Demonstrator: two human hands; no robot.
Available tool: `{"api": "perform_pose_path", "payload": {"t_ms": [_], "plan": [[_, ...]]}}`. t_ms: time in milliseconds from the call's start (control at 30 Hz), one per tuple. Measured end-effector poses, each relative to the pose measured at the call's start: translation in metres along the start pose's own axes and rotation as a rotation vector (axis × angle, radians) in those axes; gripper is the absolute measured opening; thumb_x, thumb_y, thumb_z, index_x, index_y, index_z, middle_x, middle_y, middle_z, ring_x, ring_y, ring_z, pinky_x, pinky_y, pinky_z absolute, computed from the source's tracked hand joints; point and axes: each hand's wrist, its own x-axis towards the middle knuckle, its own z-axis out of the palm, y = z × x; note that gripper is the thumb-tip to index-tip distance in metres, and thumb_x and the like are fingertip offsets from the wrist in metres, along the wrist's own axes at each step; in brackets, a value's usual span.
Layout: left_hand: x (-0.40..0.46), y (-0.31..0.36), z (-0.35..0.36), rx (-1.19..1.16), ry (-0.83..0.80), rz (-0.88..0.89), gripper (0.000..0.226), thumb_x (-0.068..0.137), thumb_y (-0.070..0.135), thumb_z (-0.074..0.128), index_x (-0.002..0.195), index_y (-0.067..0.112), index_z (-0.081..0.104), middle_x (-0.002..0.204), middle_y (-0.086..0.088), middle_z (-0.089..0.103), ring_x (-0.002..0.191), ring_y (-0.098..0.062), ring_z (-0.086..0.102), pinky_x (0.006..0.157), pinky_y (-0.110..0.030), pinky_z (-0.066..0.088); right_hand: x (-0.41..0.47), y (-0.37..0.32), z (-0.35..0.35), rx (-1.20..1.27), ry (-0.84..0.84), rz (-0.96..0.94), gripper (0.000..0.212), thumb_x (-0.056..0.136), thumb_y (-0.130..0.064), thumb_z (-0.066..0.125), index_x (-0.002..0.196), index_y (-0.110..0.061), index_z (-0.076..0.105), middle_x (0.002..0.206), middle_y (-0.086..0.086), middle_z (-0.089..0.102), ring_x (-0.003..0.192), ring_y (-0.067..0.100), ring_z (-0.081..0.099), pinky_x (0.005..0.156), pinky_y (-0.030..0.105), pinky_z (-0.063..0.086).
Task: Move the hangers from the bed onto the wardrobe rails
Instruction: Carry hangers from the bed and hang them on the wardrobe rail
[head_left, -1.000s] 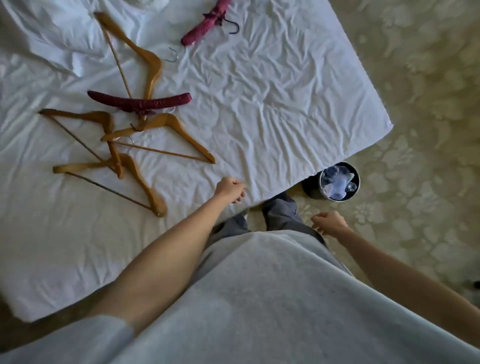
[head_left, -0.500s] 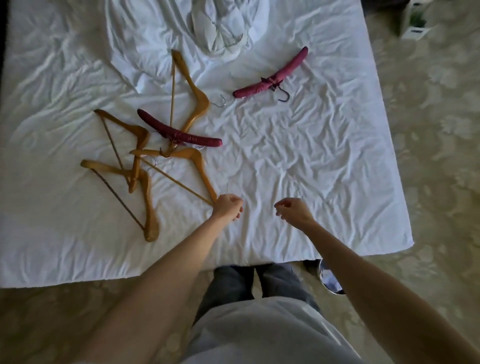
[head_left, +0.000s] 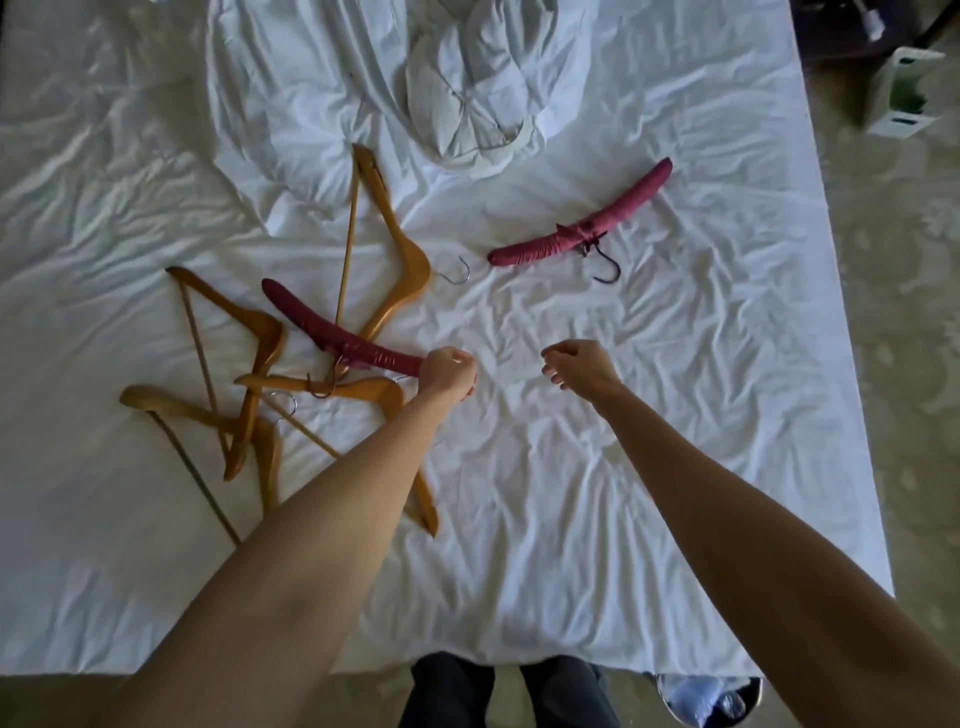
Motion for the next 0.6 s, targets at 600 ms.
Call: {"api": "perform_pose_path", "payload": {"t_ms": [600], "plan": [[0.120,-0.076,-0.018,0.218,0.180,-0.414,0.067,0.101,0.063,0.032,0.088,0.003,0.059,0.066,-0.007,0.069,0.048,-0.018,0.065,0.049,-0.025,0.052,0.259,-0.061,0.052,0.345,0.120,0.278,0.075,0.079,-0.073,0.062,0.117,-0.009,0.059,0.096,0.009,0.074,0.063,0.020,0.070,0.051,0.026,0.054]]}}
